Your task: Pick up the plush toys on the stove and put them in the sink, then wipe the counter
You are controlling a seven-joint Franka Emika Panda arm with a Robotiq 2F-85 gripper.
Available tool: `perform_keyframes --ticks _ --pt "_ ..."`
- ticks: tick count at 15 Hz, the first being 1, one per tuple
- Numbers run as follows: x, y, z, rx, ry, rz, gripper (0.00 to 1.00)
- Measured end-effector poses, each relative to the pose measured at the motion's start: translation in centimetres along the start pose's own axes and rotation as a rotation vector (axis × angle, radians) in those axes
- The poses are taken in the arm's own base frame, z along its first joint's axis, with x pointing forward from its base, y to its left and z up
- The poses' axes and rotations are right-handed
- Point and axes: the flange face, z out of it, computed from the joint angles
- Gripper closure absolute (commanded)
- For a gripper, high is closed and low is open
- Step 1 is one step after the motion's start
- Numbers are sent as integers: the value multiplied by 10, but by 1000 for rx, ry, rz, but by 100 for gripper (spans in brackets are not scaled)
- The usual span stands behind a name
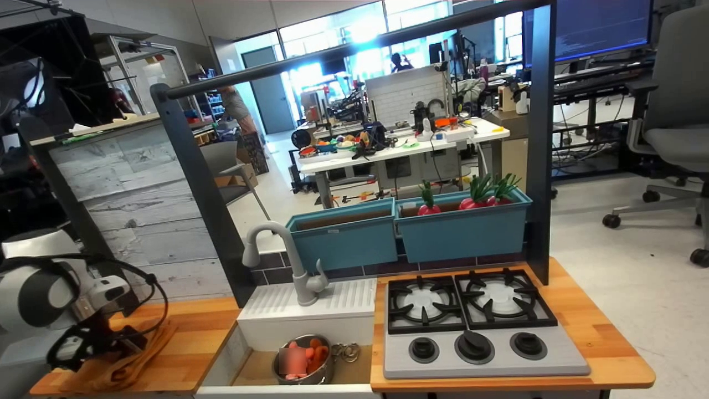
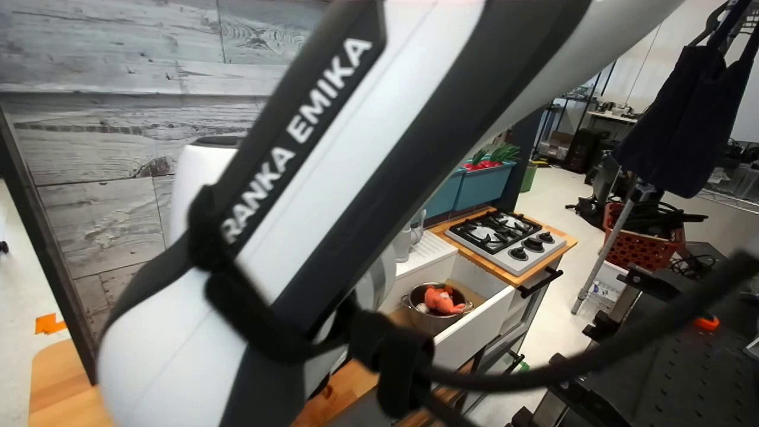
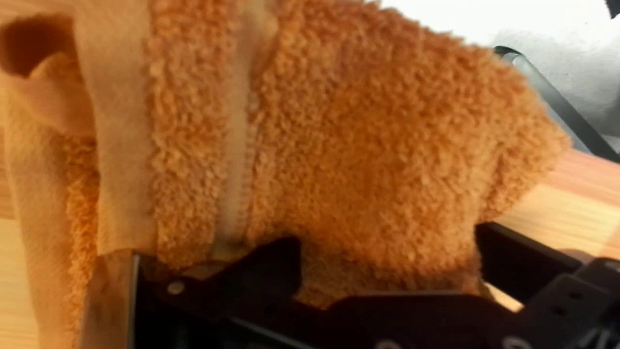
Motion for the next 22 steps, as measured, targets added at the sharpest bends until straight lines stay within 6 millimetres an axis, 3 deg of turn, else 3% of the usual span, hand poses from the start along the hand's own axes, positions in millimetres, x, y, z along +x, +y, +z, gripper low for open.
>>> perform_keyframes --ticks 3,5,7,10,13,15,19,22 --pt "12 -43 5 20 37 -45 0" --pt "24 -41 5 15 61 -42 0" --pt "37 -15 3 -10 86 -13 0" --pt "47 50 -3 -37 97 76 0" --pt "44 107 -9 -56 81 157 0" --pt "38 129 -12 -59 64 192 0" --pt "33 132 -12 -67 49 175 0" --pt "34 100 -8 -70 43 80 0"
